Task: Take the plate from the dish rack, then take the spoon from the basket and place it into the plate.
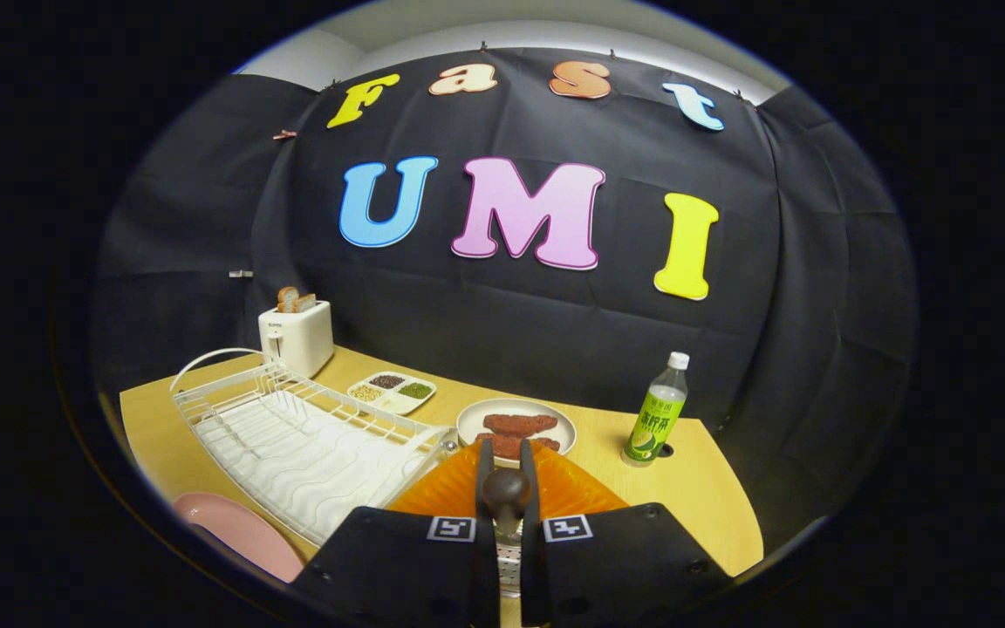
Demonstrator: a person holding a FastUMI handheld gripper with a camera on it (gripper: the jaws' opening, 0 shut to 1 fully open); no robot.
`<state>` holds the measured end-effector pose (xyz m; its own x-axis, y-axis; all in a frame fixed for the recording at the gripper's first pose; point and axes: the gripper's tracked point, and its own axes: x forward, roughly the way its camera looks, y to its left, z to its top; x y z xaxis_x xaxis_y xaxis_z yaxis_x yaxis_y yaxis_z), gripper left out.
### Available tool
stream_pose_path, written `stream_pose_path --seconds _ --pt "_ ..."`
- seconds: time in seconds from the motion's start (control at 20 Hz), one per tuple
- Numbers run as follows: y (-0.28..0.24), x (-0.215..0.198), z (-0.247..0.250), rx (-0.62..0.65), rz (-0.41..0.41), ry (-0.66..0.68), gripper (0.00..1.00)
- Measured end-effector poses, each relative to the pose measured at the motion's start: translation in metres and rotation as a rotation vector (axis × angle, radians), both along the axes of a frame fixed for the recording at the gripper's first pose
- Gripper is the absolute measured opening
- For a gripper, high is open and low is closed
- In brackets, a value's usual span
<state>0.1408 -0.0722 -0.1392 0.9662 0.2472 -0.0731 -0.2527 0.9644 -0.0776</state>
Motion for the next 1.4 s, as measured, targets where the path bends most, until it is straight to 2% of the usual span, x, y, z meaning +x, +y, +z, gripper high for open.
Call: stream_pose_path --seconds 0.3,0.6,1.0,1.4 --pt "0.028 -0.037 0.049 0.022 0.1 -0.011 0.13" --pt "0.099 -0.098 0.051 0.03 0.289 0.034 0.13" --pt "0.199 -0.153 -0.023 0.016 0.489 0.105 0.13" --pt "0.249 -0.151 -0.083 -0.057 0.586 0.073 0.13"
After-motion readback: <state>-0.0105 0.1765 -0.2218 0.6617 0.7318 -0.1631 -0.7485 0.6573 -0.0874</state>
